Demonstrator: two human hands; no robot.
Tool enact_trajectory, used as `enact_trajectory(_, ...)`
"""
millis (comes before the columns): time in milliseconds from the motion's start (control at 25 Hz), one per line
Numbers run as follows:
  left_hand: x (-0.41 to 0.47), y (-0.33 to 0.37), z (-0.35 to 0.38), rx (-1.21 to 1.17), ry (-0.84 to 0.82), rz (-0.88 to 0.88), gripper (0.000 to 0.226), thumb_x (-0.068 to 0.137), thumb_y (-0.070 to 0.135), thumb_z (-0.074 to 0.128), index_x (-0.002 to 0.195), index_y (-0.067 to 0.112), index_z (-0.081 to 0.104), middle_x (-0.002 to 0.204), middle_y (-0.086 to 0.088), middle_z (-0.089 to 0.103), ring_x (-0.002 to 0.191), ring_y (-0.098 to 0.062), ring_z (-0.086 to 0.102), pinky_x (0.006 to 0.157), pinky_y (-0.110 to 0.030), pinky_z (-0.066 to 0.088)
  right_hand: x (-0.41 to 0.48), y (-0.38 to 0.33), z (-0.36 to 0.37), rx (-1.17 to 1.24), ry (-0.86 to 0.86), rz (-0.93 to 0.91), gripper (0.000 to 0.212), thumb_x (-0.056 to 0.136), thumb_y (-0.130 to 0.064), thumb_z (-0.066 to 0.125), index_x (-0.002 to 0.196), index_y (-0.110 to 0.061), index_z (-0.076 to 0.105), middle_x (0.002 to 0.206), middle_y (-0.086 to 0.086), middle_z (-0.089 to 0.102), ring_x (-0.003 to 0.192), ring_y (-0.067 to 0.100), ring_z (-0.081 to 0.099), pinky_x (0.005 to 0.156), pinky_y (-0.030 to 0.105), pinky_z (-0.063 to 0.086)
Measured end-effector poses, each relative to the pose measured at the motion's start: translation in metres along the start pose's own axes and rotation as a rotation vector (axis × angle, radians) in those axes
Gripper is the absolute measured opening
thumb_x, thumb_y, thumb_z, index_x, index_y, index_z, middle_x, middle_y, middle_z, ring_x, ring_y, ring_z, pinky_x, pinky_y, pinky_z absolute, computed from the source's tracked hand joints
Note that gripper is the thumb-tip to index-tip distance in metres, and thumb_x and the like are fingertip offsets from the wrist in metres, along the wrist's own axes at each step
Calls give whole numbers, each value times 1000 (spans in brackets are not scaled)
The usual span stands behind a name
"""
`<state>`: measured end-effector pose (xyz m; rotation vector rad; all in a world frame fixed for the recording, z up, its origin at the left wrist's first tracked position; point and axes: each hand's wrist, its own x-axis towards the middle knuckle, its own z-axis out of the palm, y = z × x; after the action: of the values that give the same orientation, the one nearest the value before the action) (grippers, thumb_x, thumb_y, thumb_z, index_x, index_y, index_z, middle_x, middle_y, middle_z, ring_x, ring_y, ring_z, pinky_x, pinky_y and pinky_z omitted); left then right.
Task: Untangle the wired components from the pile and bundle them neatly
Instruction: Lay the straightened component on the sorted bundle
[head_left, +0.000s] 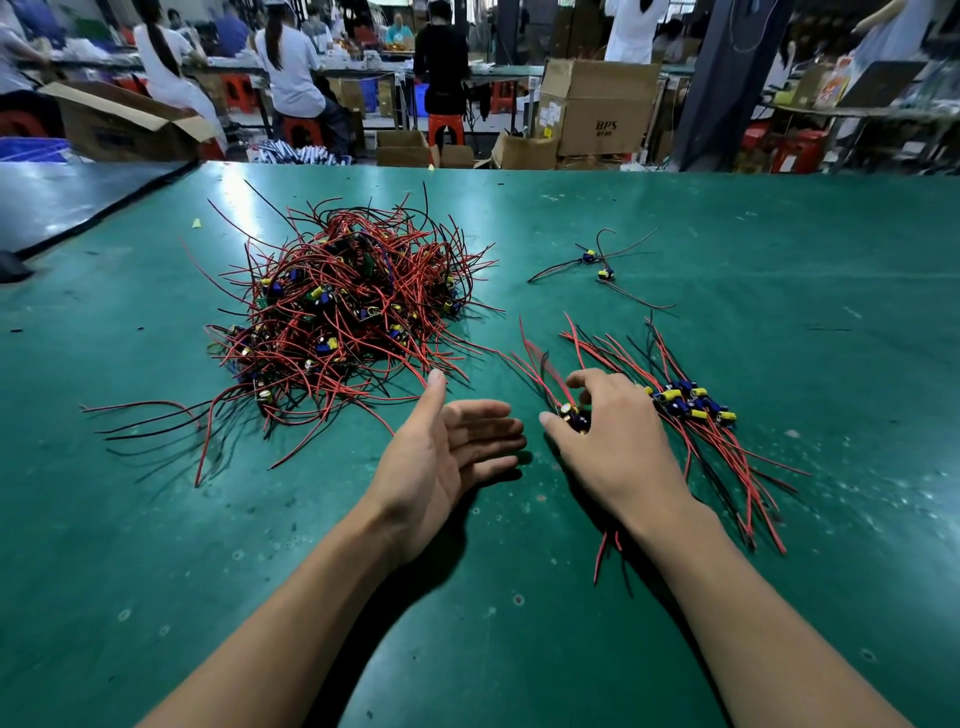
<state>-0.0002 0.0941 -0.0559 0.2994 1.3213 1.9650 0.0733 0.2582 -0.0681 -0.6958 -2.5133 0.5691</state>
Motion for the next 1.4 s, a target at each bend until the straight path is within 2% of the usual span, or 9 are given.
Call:
enact_trajectory(240, 1, 0, -2, 4, 3, 1, 74, 96, 58, 26, 110, -6, 61, 112, -31, 65, 98, -33, 67, 92, -44, 52, 1, 1, -3, -122, -14, 16, 37, 86, -13, 60, 123, -15, 63, 118, 10, 61, 112, 31, 48, 97, 34, 35)
enact_trajectory(520, 3, 1, -3, 11, 9, -2, 72, 97, 59, 26, 108, -3, 62, 107, -28, 67, 96, -33, 68, 89, -42, 55, 3, -7, -3, 31, 21, 30, 30, 79, -3, 64, 107, -11, 71, 108, 8, 64, 102, 25, 59, 94, 35, 45)
enact_trajectory(800, 3, 0, -2, 8, 18, -9, 72, 97, 59, 28, 108, -3, 62, 107, -27, 68, 97, -34, 68, 88, -42, 56, 26, -4, -24, 67, 217, 51, 31, 78, 4, 62, 105, -7, 73, 107, 15, 65, 101, 29, 59, 95, 30, 40)
enact_trajectory(960, 3, 1, -3, 1, 12, -17, 71, 97, 57, 28, 109, -4, 62, 102, -25, 68, 92, -31, 68, 85, -41, 57, 32, 9, -34, -184, 64, 246, 34, 83, -11, 63, 116, -18, 69, 121, 14, 60, 117, 35, 49, 99, 39, 39)
enact_trajectory(1040, 4, 1, -1, -13, 16, -28, 70, 97, 57, 30, 110, -4, 61, 100, -25, 68, 89, -30, 68, 80, -40, 58, 26, -2, -28, -315, 59, 229, 29, 86, -27, 66, 115, -26, 67, 123, 8, 57, 120, 33, 44, 98, 42, 34)
enact_trajectory(1160, 7, -1, -1, -63, 94, 21, 52, 98, 46, 43, 104, -3, 62, 84, -20, 66, 68, -25, 67, 59, -33, 59, 24, -42, -8, -228, 96, -18, 24, 89, -37, 64, 111, -27, 68, 117, 4, 59, 117, 28, 46, 95, 40, 31)
enact_trajectory(1280, 14, -1, -14, -23, 309, 217, 17, 98, 21, 53, 91, 6, 58, 66, -12, 57, 43, -18, 52, 39, -23, 42, 28, -85, 22, 6, -61, -191, 19, 93, -33, 61, 106, -23, 71, 108, 4, 63, 108, 26, 57, 93, 38, 43)
enact_trajectory(1360, 22, 3, -27, -21, 472, 284, 10, 98, 18, 51, 91, 11, 53, 66, -8, 55, 46, -19, 50, 43, -29, 41, 37, -109, 41, 157, -104, -204, 20, 93, -33, 64, 106, -20, 72, 105, 3, 63, 102, 25, 60, 88, 36, 49)
enact_trajectory(1400, 27, 5, -34, 9, 541, 297, 12, 98, 22, 50, 91, 13, 52, 72, -8, 56, 56, -22, 54, 52, -39, 47, 43, -120, 51, 161, -95, -224, 24, 94, -35, 64, 110, -19, 71, 108, 3, 62, 103, 25, 60, 87, 34, 49)
